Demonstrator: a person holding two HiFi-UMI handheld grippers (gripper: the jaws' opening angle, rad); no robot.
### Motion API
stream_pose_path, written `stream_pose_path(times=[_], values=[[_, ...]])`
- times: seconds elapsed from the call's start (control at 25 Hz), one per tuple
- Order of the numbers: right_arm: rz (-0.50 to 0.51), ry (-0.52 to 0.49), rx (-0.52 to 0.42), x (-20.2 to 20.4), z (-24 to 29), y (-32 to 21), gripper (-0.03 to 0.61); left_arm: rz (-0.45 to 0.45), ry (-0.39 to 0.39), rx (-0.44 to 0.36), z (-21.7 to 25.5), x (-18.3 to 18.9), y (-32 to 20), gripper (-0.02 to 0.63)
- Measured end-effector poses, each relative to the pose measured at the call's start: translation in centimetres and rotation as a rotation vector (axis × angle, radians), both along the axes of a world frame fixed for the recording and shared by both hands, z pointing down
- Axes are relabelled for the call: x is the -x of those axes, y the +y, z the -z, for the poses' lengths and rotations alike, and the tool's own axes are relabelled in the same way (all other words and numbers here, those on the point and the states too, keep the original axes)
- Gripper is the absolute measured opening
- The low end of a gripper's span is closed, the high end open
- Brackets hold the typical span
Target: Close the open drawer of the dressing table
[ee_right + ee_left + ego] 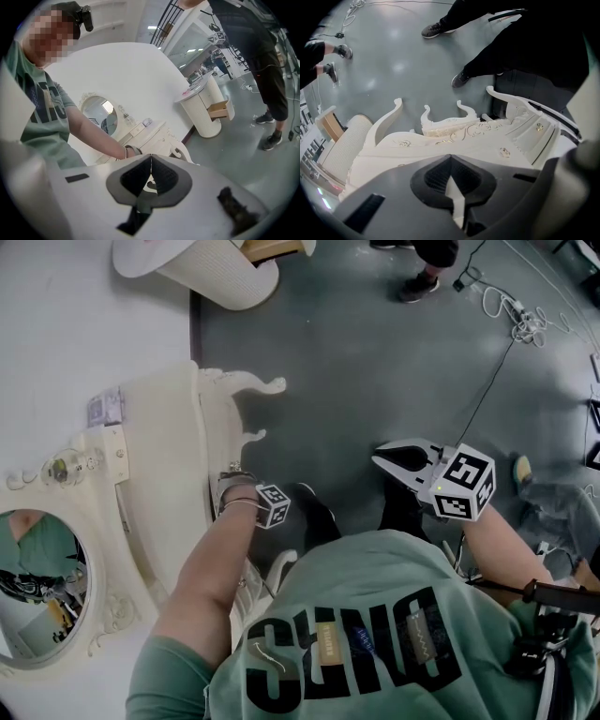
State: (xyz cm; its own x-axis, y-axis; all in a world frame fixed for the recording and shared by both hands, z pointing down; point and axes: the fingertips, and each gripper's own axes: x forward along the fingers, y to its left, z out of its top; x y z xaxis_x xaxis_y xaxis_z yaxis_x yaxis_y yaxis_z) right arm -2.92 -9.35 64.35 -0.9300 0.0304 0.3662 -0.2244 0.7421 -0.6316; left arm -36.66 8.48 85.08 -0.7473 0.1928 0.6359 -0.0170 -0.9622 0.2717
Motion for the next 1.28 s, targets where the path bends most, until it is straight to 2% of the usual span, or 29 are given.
stream_pose_path(times=[1.28], values=[[0.011, 0.021, 0.039, 0.0, -2.2, 0.6, 0.011, -0.029, -0.124, 0.090, -1.0, 4.1, 1.4, 0.008]])
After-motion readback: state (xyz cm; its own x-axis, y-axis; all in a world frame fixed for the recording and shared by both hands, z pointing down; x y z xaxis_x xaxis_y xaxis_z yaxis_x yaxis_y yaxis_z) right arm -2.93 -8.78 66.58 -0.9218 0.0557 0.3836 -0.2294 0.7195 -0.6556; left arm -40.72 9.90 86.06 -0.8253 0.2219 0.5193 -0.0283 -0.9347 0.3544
